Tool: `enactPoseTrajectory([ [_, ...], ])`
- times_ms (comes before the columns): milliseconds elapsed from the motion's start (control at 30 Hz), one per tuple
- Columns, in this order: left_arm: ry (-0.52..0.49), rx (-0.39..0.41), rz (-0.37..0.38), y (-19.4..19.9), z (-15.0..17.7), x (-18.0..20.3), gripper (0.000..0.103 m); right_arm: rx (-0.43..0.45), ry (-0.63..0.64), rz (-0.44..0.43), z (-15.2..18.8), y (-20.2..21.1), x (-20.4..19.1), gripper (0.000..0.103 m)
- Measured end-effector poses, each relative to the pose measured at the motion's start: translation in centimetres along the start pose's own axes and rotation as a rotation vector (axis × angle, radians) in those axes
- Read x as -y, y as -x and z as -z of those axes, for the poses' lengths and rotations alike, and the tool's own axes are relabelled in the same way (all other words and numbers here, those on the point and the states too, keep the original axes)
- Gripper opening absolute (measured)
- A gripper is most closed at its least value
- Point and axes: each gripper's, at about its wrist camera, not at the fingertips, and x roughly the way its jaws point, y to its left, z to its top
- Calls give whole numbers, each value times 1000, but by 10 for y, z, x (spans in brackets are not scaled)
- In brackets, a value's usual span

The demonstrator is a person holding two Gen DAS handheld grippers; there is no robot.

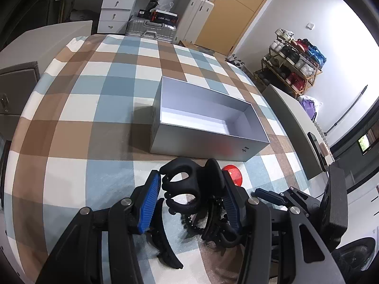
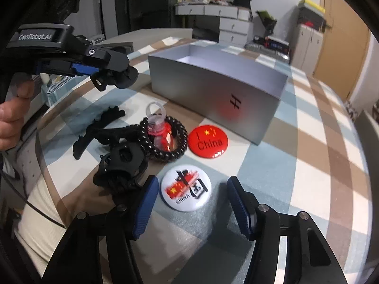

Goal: Organize jewelry
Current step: 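Grasp the white flag badge with the right tool while the left lifts the claw clip, then carry the claw clip and white badge into the silver box and open both tools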

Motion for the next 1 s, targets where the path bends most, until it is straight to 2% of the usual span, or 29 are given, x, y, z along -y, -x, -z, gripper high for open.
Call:
enactPoseTrajectory([
  [133, 6, 3, 0, 1, 2, -4, 45, -3, -4, -2, -2, -2, -2, 56],
  [200, 8, 2, 0, 0, 3, -4, 45, 1, -10, -10, -2, -2, -2, 46],
  [267, 9, 1, -1, 1, 4, -5, 45, 5, -9, -15, -2, -1, -4, 42],
  [533, -6, 11, 4, 5, 4, 0, 45, 32, -74, -29, 3, 4, 3, 42],
  [767, -34, 33, -3, 8, -4, 8, 45, 124, -192, -71, -4, 24, 28, 42],
  [1000, -81, 59, -13, 2, -25, 19, 45, 270, -246, -119, -41, 50, 50, 42],
])
